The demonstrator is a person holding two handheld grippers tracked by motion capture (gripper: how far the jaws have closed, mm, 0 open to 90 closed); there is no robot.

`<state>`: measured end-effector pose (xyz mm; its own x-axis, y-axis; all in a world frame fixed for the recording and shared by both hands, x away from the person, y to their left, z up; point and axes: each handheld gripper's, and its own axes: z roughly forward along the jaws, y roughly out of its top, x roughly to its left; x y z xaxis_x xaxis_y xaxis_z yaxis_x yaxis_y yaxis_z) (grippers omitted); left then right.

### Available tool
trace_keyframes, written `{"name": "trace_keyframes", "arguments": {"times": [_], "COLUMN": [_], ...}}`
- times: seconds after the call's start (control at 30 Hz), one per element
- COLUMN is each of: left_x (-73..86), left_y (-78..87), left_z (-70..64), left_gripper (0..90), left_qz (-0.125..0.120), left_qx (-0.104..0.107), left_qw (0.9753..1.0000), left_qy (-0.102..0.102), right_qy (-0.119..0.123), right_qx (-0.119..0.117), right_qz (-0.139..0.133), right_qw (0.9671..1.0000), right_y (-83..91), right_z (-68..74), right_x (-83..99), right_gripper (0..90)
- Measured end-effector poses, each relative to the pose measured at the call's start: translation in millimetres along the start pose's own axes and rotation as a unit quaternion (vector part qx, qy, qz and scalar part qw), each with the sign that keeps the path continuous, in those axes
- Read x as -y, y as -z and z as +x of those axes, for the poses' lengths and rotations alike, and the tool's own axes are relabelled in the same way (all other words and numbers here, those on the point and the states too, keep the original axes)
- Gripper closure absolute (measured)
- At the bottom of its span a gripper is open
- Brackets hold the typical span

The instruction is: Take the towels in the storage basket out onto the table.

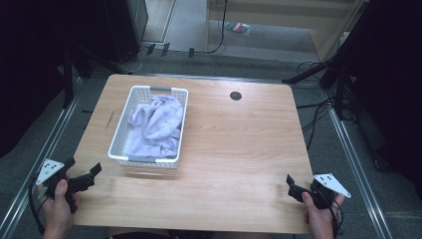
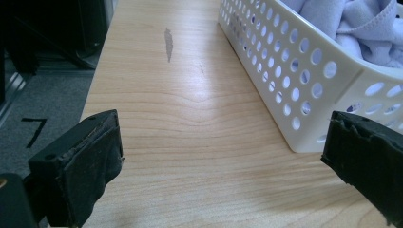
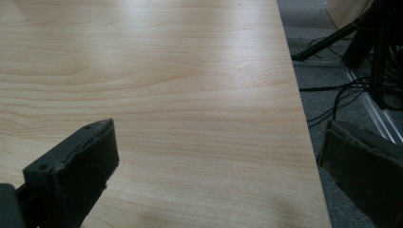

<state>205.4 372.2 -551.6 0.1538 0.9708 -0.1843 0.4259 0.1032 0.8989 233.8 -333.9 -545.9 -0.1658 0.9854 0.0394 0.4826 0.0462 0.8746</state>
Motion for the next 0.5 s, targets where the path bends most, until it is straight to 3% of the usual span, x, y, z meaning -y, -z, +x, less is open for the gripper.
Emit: {"name": "trace_keyframes", "arguments": {"times": [0.1, 0.3, 0.5], "left_x": [0.1, -2.2, -14.1], "left_y": [0.4, -0.4, 10.1], "left_z": [2.5, -0.2, -2.2], "left_gripper": [0.0, 0.0, 0.0], "left_qz": [-0.006, 0.002, 0.0], "left_qx": [0.022, 0.019, 0.029], "left_qw": [0.9997, 0.9998, 0.9996], "left_qy": [0.005, -0.008, -0.004], "right_qy": [0.0, -0.003, -0.001], "right_qx": [-0.001, -0.004, -0.003], "right_qz": [0.0, -0.002, 0.001], "right_qw": [1.0, 1.0, 1.0], "right_y": [0.0, 0.6, 0.3], "right_z": [0.0, -0.3, 0.2], "right_x": [-0.1, 0.3, 0.2], "right_gripper": [0.0, 0.0, 0.0]}}
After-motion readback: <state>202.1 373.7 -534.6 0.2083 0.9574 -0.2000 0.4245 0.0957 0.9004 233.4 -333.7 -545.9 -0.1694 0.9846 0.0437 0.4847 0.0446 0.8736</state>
